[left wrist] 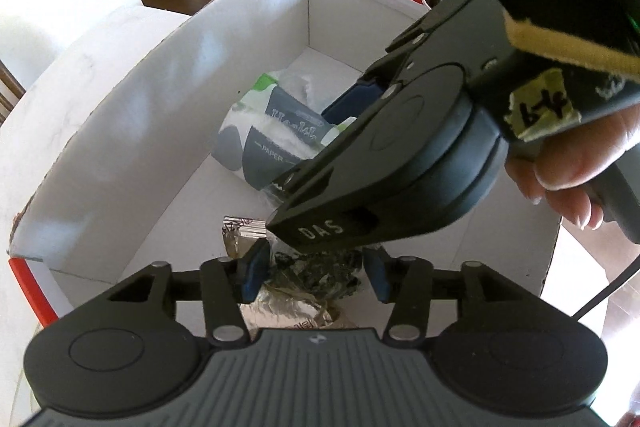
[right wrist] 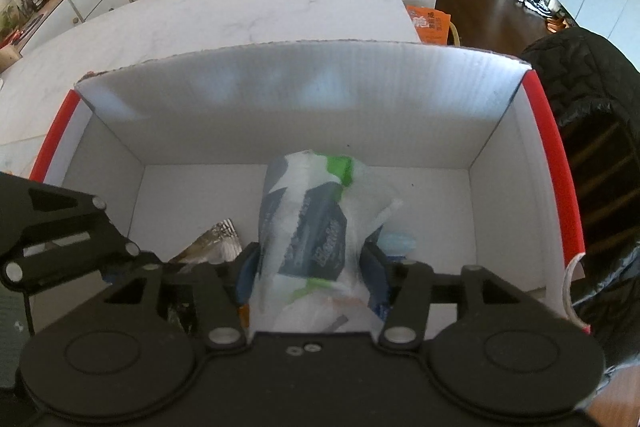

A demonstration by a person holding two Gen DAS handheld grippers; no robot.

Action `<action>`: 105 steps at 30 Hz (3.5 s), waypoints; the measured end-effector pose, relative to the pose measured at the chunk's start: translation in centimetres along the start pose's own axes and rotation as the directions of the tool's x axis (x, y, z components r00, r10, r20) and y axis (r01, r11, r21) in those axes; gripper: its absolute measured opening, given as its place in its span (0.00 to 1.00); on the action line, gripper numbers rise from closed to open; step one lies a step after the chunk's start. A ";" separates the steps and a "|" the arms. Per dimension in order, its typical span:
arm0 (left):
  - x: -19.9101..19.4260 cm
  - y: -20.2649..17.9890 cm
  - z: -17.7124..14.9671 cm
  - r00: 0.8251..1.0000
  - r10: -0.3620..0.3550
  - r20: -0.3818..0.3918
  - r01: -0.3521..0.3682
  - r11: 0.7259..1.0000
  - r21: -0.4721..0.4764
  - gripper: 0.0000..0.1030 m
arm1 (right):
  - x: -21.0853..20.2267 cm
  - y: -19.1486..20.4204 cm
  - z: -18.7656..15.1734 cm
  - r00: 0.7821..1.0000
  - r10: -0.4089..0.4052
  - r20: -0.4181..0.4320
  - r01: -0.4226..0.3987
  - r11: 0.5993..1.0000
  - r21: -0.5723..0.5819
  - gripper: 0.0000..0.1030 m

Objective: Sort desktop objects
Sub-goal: 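Lower both bags into the shoebox and open both tools, then withdraw both tools from the shoebox back over the remaining snacks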

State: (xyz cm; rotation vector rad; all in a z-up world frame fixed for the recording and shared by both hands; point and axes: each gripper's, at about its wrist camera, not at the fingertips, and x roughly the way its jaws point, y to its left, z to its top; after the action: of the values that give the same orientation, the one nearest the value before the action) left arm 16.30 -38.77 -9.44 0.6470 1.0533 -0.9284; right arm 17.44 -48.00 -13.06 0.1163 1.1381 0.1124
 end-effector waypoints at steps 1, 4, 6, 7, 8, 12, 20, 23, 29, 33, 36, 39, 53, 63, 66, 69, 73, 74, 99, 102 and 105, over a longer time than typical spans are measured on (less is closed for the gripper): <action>-0.1 0.0 -0.1 1.000 0.004 0.001 -0.004 1.000 -0.002 0.51 | -0.1 0.0 -0.1 1.000 -0.001 0.000 0.001 1.000 0.005 0.56; -0.5 0.2 -0.4 1.000 0.009 0.010 -0.008 1.000 -0.007 0.57 | -0.4 -0.2 -0.4 1.000 0.000 0.011 0.000 1.000 0.019 0.61; -0.7 0.4 -0.5 1.000 0.009 0.014 -0.009 1.000 -0.013 0.59 | -0.6 -0.2 -0.5 1.000 0.001 0.020 -0.001 1.000 0.026 0.62; -0.9 0.5 -0.7 1.000 0.006 0.018 -0.006 1.000 -0.017 0.60 | -0.8 -0.3 -0.5 1.000 0.003 0.022 -0.004 1.000 0.029 0.62; -1.0 0.6 -0.7 1.000 0.003 0.022 -0.002 1.000 -0.022 0.62 | -1.0 -0.3 -0.6 1.000 0.003 0.024 -0.004 1.000 0.031 0.63; -1.7 0.7 -1.0 0.999 0.007 0.040 -0.006 1.000 -0.031 0.69 | -1.9 -0.4 -0.8 0.999 0.001 0.044 -0.003 0.999 0.037 0.71; -2.2 0.5 -0.9 0.997 0.016 0.078 -0.012 0.999 -0.052 0.74 | -3.9 -0.8 -1.0 0.996 0.010 0.091 -0.014 0.999 0.043 0.79; -2.9 0.5 -1.3 0.995 0.028 0.092 -0.023 0.998 -0.050 0.80 | -4.4 -0.8 -1.0 0.995 0.009 0.103 -0.014 0.999 0.051 0.82; -3.6 0.8 -1.9 0.991 0.031 0.130 -0.021 0.997 -0.078 0.85 | -5.3 -0.9 -1.3 0.992 0.005 0.125 -0.014 0.997 0.069 0.84; -4.2 0.8 -2.1 0.986 0.030 0.161 -0.017 0.997 -0.081 0.98 | -5.8 -0.7 -1.4 0.990 0.007 0.141 -0.019 0.996 0.082 0.85; -4.8 0.5 -2.3 0.981 0.035 0.188 -0.021 0.997 -0.076 0.99 | -6.7 -0.9 -1.6 0.988 0.008 0.156 -0.022 0.996 0.086 0.87; -5.5 0.5 -2.8 0.978 0.025 0.207 -0.007 0.996 -0.088 1.00 | -7.0 -0.6 -1.7 0.987 -0.005 0.161 -0.008 0.997 0.080 0.87; -9.1 1.5 -5.1 0.961 -0.009 0.275 0.046 0.991 -0.129 1.00 | -9.3 2.2 -2.9 0.978 -0.025 0.207 0.011 0.998 0.064 0.88; -13.3 3.1 -8.3 0.935 -0.007 0.354 0.065 0.986 -0.154 1.00 | -11.6 5.0 -4.0 0.964 -0.011 0.265 -0.010 0.997 0.079 0.88; -14.6 3.7 -9.5 0.928 -0.001 0.374 0.064 0.986 -0.156 1.00 | -12.3 6.1 -4.5 0.958 0.001 0.288 -0.028 0.996 0.090 0.88; -15.8 4.5 -10.9 0.922 0.008 0.388 0.061 0.984 -0.166 1.00 | -12.9 7.5 -5.1 0.952 0.012 0.306 -0.039 0.996 0.081 0.89; -17.0 5.5 -12.9 0.919 0.020 0.394 0.060 0.980 -0.188 1.00 | -13.6 9.9 -5.8 0.944 0.024 0.330 -0.045 0.997 0.058 0.91; -17.2 5.7 -13.4 0.918 0.024 0.396 0.058 0.979 -0.194 1.00 | -13.7 10.5 -5.9 0.942 0.027 0.334 -0.048 0.997 0.054 0.91; -19.8 12.3 -25.4 0.903 0.142 0.405 0.003 0.941 -0.338 1.00 | -10.9 22.9 -7.3 0.946 0.063 0.318 -0.048 0.997 -0.054 0.93; -19.8 13.3 -27.0 0.898 0.187 0.398 -0.037 0.934 -0.356 1.00 | -10.1 24.2 -7.2 0.948 0.066 0.313 -0.047 0.997 -0.069 0.93; -19.5 14.6 -28.5 0.897 0.221 0.382 -0.060 0.918 -0.392 1.00 | -9.1 25.5 -7.1 0.953 0.075 0.294 -0.053 0.995 -0.084 0.93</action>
State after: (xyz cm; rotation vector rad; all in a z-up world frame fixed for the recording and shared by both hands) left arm 12.86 -2.17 -1.80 0.1867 0.7502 -0.6708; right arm 6.45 -23.90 -4.05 0.0991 0.8285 0.1891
